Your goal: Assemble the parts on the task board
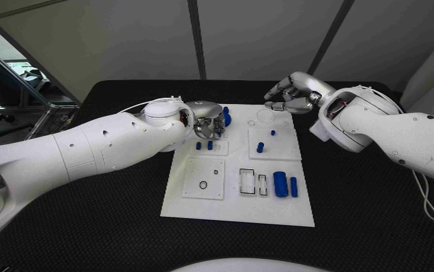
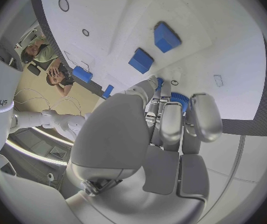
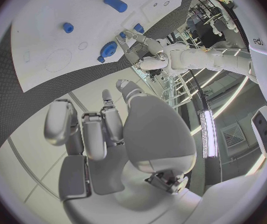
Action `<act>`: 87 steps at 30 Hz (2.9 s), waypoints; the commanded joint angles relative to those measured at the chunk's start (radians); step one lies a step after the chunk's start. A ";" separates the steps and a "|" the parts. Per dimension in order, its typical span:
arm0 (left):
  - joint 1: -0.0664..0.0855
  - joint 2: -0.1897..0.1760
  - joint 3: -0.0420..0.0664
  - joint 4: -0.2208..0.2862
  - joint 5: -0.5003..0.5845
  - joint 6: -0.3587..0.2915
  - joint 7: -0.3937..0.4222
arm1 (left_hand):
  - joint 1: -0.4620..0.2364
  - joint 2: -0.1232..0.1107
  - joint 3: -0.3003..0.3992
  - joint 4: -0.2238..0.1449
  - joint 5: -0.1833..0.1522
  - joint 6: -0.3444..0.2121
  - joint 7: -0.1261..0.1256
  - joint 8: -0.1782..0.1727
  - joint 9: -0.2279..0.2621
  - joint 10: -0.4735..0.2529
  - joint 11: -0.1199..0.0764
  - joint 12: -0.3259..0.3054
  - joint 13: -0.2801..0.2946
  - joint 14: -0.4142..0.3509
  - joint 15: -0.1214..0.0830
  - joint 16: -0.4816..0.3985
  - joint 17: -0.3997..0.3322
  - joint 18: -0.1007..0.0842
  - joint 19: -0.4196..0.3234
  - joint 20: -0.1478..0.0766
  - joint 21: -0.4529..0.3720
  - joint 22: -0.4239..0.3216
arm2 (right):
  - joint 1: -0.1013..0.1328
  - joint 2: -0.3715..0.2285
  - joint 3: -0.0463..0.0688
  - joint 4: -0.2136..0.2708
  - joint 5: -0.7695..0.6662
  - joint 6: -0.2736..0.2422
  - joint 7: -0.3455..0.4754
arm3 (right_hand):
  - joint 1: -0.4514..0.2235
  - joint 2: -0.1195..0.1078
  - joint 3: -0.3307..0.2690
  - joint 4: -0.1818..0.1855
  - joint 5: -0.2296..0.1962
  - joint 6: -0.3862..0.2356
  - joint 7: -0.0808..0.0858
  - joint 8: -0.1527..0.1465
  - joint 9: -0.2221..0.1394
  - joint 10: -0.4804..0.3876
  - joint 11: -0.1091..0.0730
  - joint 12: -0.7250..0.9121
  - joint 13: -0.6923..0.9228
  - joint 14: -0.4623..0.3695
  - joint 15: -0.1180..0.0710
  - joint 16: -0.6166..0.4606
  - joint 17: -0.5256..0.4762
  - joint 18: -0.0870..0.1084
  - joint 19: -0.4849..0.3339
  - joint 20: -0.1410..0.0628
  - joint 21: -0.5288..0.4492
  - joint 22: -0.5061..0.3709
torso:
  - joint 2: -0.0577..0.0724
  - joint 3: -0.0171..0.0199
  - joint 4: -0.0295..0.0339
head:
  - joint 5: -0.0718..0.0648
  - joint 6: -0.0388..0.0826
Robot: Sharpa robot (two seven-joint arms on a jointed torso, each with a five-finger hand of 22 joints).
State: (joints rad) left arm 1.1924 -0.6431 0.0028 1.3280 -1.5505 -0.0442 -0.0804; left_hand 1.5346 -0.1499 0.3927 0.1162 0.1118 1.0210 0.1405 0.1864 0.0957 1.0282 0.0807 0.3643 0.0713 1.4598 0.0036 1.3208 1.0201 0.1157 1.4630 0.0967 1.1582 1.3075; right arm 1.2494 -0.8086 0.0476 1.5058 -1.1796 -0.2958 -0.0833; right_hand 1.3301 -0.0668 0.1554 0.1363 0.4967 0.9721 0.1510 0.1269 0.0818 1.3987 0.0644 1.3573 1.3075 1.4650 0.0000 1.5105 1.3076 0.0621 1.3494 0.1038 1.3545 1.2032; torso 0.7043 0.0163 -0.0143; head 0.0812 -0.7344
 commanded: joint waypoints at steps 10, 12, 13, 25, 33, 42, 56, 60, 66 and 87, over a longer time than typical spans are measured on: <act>-0.005 0.000 -0.004 0.002 -0.007 -0.028 0.030 | -0.008 -0.013 0.089 -0.041 0.003 0.048 0.005 -0.020 -0.008 0.069 -0.001 -0.064 -0.005 0.002 -0.006 0.008 -0.007 -0.045 0.009 -0.003 0.022 0.169 | 0.002 0.001 0.001 0.003 -0.002 -0.004 0.009 | 0.004 -0.007 0.006 -0.001 0.005 0.008 0.000 0.006 -0.001 -0.005 0.000 0.000 0.034 0.079 -0.009 -0.007 0.146 0.018 -0.004 -0.004 -0.004 0.000 | 0.000 -0.0005 0.0006 | 0.000 -0.001; -0.006 -0.002 -0.004 0.004 -0.007 -0.033 0.035 | -0.012 -0.015 0.093 -0.043 0.003 0.049 0.006 -0.022 -0.009 0.072 0.000 -0.069 -0.005 0.002 -0.006 0.009 -0.007 -0.045 0.009 -0.003 0.023 0.169 | 0.002 0.001 0.001 0.003 -0.002 -0.004 0.009 | 0.004 -0.007 0.006 -0.001 0.005 0.008 0.000 0.006 -0.001 -0.004 0.000 0.000 0.034 0.079 -0.009 -0.006 0.146 0.018 -0.004 -0.004 -0.004 0.000 | 0.000 -0.0008 0.0006 | -0.001 -0.001; -0.006 -0.003 -0.004 0.007 -0.007 -0.037 0.038 | -0.014 -0.016 0.094 -0.044 0.002 0.050 0.006 -0.023 -0.009 0.073 0.000 -0.072 -0.005 0.002 -0.005 0.009 -0.007 -0.045 0.009 -0.003 0.023 0.169 | 0.002 0.001 0.001 0.003 -0.002 -0.004 0.009 | 0.004 -0.007 0.008 0.000 0.006 0.009 0.000 0.007 -0.001 -0.004 -0.001 0.001 0.035 0.079 -0.009 -0.006 0.147 0.018 -0.004 -0.004 -0.004 0.001 | 0.000 -0.0008 0.0006 | -0.001 -0.001; -0.007 -0.029 0.002 0.046 -0.007 -0.076 0.058 | -0.032 -0.025 0.112 -0.054 0.002 0.060 0.012 -0.031 -0.012 0.088 0.003 -0.095 -0.003 0.002 -0.003 0.012 -0.008 -0.047 0.012 -0.001 0.034 0.172 | 0.002 -0.001 0.001 0.004 -0.002 -0.005 0.011 | 0.004 -0.008 0.008 0.000 0.006 0.010 0.000 0.007 -0.001 -0.003 -0.001 0.001 0.036 0.079 -0.009 -0.006 0.147 0.018 -0.004 -0.004 -0.004 0.001 | -0.001 -0.0004 0.0009 | 0.002 0.002; -0.007 -0.056 0.028 0.079 -0.007 -0.085 0.055 | -0.037 -0.027 0.116 -0.056 0.002 0.062 0.012 -0.033 -0.013 0.091 0.003 -0.101 -0.003 0.002 -0.003 0.012 -0.008 -0.047 0.013 -0.001 0.035 0.172 | 0.002 -0.003 0.001 0.004 -0.002 -0.005 0.011 | 0.004 -0.008 0.008 0.000 0.006 0.010 0.000 0.007 -0.001 -0.003 -0.001 0.001 0.036 0.079 -0.009 -0.006 0.147 0.018 -0.004 -0.004 -0.004 0.001 | -0.001 0.0000 0.0010 | 0.006 0.003; -0.007 -0.098 0.035 0.106 -0.007 -0.070 0.041 | -0.043 -0.029 0.120 -0.058 0.001 0.066 0.011 -0.035 -0.013 0.097 0.003 -0.107 -0.002 0.002 -0.003 0.013 -0.009 -0.047 0.013 -0.001 0.035 0.172 | 0.002 -0.005 0.001 0.004 -0.003 -0.005 0.010 | 0.004 -0.008 0.009 0.000 0.006 0.012 0.000 0.008 -0.001 -0.004 -0.001 0.000 0.035 0.079 -0.010 -0.006 0.146 0.018 -0.004 -0.004 -0.004 0.001 | 0.000 -0.0003 0.0008 | 0.009 0.005; -0.008 -0.141 0.035 0.102 -0.006 -0.057 0.023 | -0.054 -0.035 0.121 -0.059 0.000 0.070 0.011 -0.038 -0.014 0.105 0.002 -0.117 -0.002 0.001 -0.004 0.014 -0.010 -0.047 0.013 -0.001 0.036 0.172 | 0.002 -0.005 0.001 0.002 -0.004 -0.004 0.010 | 0.004 -0.008 0.009 0.000 0.006 0.012 0.000 0.008 -0.001 -0.004 -0.001 0.000 0.035 0.079 -0.010 -0.006 0.146 0.018 -0.004 -0.004 -0.004 0.001 | 0.000 -0.0010 0.0002 | 0.011 0.003; -0.008 -0.141 0.035 0.097 -0.006 -0.052 0.020 | -0.056 -0.035 0.122 -0.059 0.000 0.071 0.010 -0.039 -0.015 0.106 0.002 -0.118 -0.001 0.001 -0.004 0.014 -0.010 -0.047 0.013 -0.001 0.037 0.172 | 0.002 -0.004 0.001 0.002 -0.004 -0.004 0.010 | 0.004 -0.008 0.009 0.000 0.006 0.012 0.000 0.008 -0.001 -0.004 -0.001 0.000 0.035 0.079 -0.010 -0.006 0.146 0.018 -0.004 -0.004 -0.004 0.001 | 0.000 -0.0002 -0.0007 | 0.014 0.006; -0.008 -0.135 0.035 0.088 -0.006 -0.041 0.018 | -0.057 -0.035 0.122 -0.059 0.000 0.071 0.010 -0.039 -0.015 0.107 0.002 -0.119 -0.001 0.001 -0.004 0.014 -0.010 -0.047 0.013 -0.001 0.037 0.172 | 0.002 -0.003 0.001 0.002 -0.005 -0.004 0.010 | 0.004 -0.008 0.009 0.000 0.006 0.012 0.000 0.008 -0.001 -0.004 -0.001 0.000 0.035 0.079 -0.010 -0.006 0.146 0.018 -0.004 -0.004 -0.004 0.001 | 0.000 0.0002 -0.0004 | 0.012 0.005; -0.012 -0.106 0.035 0.070 -0.006 -0.022 0.018 | -0.062 -0.035 0.123 -0.059 0.000 0.073 0.009 -0.040 -0.015 0.110 0.001 -0.122 -0.001 0.001 -0.004 0.014 -0.011 -0.047 0.013 -0.001 0.037 0.172 | 0.002 -0.001 0.001 0.002 -0.005 -0.004 0.010 | 0.004 -0.008 0.009 0.000 0.006 0.012 0.000 0.008 -0.001 -0.004 -0.001 0.000 0.035 0.079 -0.010 -0.006 0.146 0.018 -0.004 -0.004 -0.004 0.001 | 0.000 0.0001 0.0000 | 0.011 0.001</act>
State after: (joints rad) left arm 1.1796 -0.7507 0.0369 1.3988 -1.5530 -0.0791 -0.0600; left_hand 1.4829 -0.1827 0.5078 0.0577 0.1107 1.0865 0.1464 0.1517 0.0817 1.1317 0.0805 0.2467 0.0688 1.4598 0.0036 1.3277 1.0100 0.1155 1.4630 0.0967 1.1893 1.3074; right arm 1.2493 -0.8109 0.0476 1.5062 -1.1813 -0.2957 -0.0822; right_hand 1.3301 -0.0668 0.1609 0.1363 0.4967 0.9787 0.1503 0.1305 0.0818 1.3987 0.0643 1.3573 1.3075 1.4684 -0.0035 1.5105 1.3073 0.0621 1.3494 0.1038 1.3545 1.2032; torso 0.7044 0.0163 -0.0148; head 0.0923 -0.7325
